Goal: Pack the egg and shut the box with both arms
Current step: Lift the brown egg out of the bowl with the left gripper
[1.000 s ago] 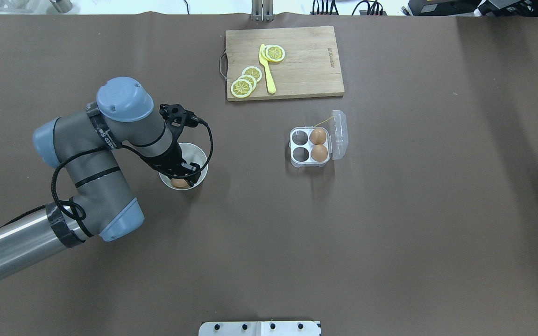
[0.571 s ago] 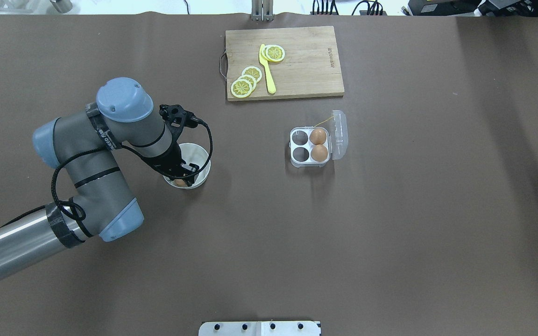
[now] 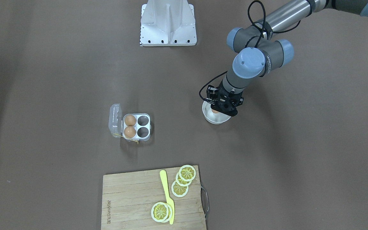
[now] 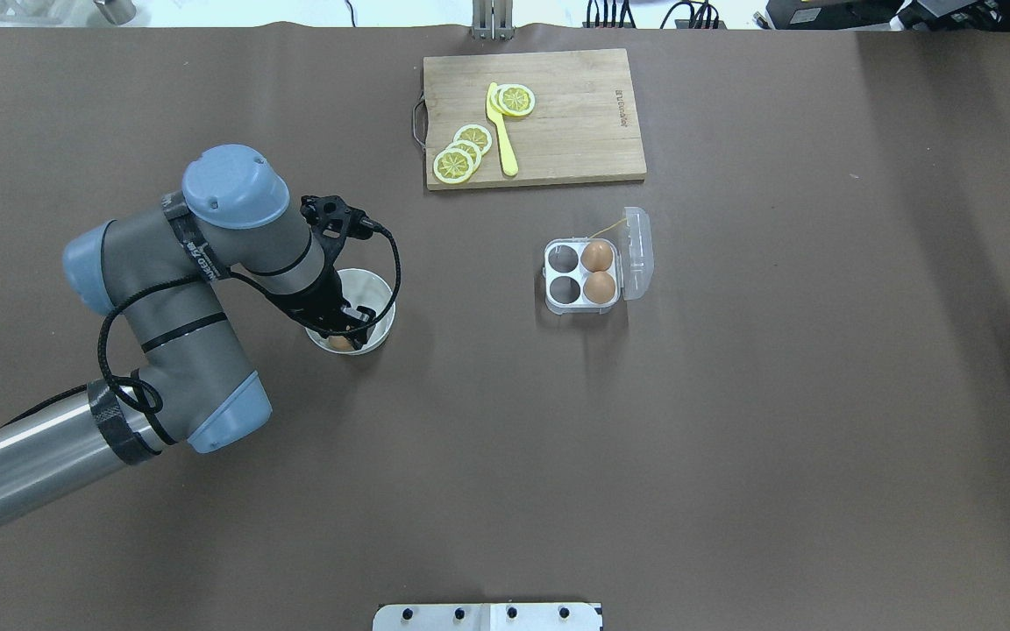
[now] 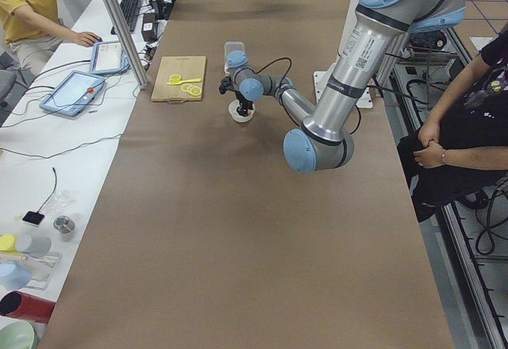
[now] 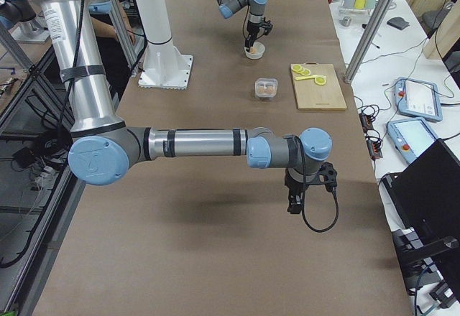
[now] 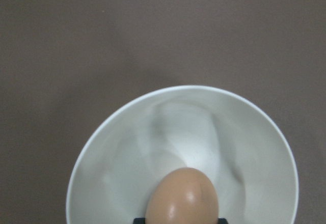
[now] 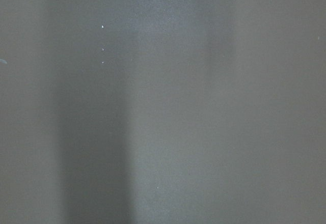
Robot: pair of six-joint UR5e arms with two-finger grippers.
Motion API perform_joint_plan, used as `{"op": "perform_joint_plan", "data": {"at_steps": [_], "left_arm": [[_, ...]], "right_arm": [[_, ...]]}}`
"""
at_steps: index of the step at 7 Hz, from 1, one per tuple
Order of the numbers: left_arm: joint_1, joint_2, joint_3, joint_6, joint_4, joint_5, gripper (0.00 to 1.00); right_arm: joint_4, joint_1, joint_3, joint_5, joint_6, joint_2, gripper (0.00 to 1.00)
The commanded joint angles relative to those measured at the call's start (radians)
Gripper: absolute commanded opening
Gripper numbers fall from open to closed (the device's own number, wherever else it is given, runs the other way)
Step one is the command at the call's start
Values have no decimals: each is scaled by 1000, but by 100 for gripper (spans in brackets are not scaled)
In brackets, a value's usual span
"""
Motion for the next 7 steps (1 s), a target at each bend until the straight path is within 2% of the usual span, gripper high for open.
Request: {"op": "perform_joint_plan", "data": {"at_steps": [1,3,4,6,7], "left_arm": [[0,-7,9,-1,-2,0,77],[3,-15,20,-2,-2,0,75],[3,-15,20,-2,-2,0,71],[3,-15,20,1,-2,0,50],[3,-15,20,1,-2,0,50]], "right_arm": [[0,-3,-1,0,0,0,100],[0,-4,-2,-8,0,0,100],[2,-6,-2,-11,0,0,100],[2,-8,-2,-11,0,0,100],[2,-8,-2,-11,0,0,100]]}}
